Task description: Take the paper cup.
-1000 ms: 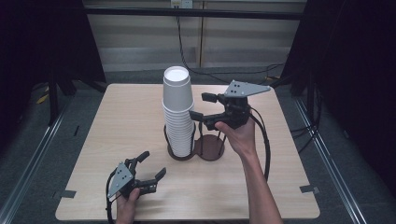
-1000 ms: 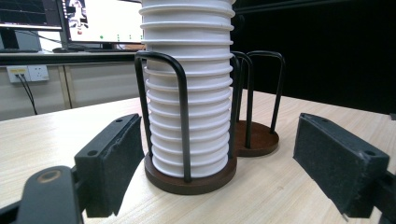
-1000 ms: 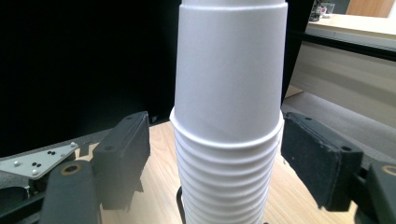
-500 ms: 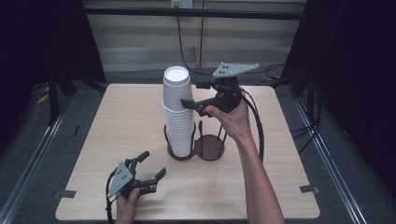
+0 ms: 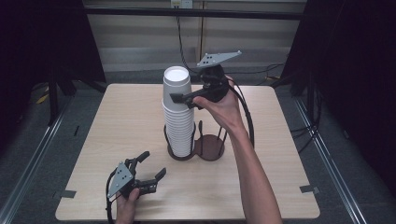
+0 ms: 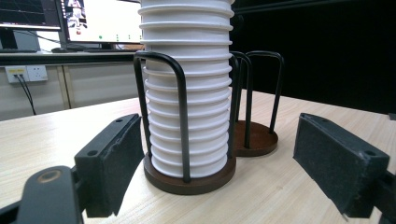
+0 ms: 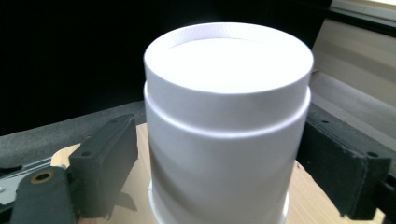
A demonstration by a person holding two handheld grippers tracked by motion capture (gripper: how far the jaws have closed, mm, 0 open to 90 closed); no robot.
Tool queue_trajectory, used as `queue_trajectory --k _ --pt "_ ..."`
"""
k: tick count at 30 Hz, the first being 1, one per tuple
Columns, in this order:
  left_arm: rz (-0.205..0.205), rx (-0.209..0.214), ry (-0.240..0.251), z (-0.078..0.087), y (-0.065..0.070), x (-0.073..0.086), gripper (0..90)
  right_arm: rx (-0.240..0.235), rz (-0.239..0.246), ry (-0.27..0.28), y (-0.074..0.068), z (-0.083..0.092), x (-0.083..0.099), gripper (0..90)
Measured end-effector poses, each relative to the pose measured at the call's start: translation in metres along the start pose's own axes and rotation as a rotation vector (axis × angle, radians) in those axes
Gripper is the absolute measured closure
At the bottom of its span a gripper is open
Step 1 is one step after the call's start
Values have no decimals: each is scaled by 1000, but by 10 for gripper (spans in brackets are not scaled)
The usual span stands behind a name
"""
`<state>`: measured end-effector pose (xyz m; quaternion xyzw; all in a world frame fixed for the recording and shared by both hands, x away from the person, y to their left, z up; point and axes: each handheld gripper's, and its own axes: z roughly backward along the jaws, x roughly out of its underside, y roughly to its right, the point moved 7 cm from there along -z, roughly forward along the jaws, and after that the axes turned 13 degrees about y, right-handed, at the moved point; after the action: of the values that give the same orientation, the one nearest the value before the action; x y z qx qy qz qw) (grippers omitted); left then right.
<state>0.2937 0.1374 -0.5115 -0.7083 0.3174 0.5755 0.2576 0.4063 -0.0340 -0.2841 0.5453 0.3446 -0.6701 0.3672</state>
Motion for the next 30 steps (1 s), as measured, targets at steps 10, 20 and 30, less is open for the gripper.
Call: queue_trajectory --k 10,20,30 --pt "1 1 0 0 0 0 158 7 11 -29 1 -14 -3 133" --pt "1 1 0 0 0 0 158 9 21 -25 2 -18 -2 168" --pt "0 1 0 0 0 0 158 9 28 -5 1 -16 -6 184"
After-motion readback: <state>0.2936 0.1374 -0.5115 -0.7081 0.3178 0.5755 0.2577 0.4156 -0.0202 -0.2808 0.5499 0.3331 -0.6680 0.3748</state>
